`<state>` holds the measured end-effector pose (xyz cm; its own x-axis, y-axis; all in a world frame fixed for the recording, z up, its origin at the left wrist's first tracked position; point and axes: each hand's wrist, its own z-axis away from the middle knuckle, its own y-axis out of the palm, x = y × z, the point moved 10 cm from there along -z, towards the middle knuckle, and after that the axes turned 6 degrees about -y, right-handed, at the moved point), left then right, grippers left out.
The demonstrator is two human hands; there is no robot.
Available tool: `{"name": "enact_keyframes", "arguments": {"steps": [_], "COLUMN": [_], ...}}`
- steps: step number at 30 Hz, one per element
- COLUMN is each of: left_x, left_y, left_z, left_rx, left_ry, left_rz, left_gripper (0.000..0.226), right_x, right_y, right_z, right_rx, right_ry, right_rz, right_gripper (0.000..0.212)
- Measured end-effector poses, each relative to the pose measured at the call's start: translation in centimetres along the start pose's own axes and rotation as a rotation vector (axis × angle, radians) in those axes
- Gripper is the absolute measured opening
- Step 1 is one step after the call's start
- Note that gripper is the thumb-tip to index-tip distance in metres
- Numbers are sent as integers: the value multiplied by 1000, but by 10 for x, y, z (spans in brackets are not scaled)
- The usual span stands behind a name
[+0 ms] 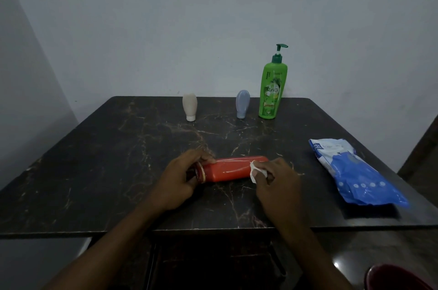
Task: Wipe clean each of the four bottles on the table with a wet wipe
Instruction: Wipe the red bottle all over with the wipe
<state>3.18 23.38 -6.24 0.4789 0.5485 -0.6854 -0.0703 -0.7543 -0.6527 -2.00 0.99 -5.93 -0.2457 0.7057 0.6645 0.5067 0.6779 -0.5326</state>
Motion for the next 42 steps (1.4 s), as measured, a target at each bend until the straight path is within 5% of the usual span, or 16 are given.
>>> {"name": "enact_keyframes", "arguments": {"steps": [21, 28, 38, 42], "left_x": [8, 18, 17, 19], "left_y": [14, 17, 15, 15], "left_z": [3, -4, -4, -5], "left_rx": [250, 145, 148, 161], "left_ry": [-106, -161, -194, -210], "left_rz": [116, -90, -79, -78], "left_gripper": [67, 86, 91, 92], "right_x": [67, 62, -36, -9], "right_y": [57, 59, -6, 17], "right_z": [29, 28, -13, -3], "right_rx": [122, 164, 49, 85], "right_ry": [-139, -184, 147, 94], "right_rz": [28, 78, 120, 117], "right_gripper": [21, 28, 18, 16]}}
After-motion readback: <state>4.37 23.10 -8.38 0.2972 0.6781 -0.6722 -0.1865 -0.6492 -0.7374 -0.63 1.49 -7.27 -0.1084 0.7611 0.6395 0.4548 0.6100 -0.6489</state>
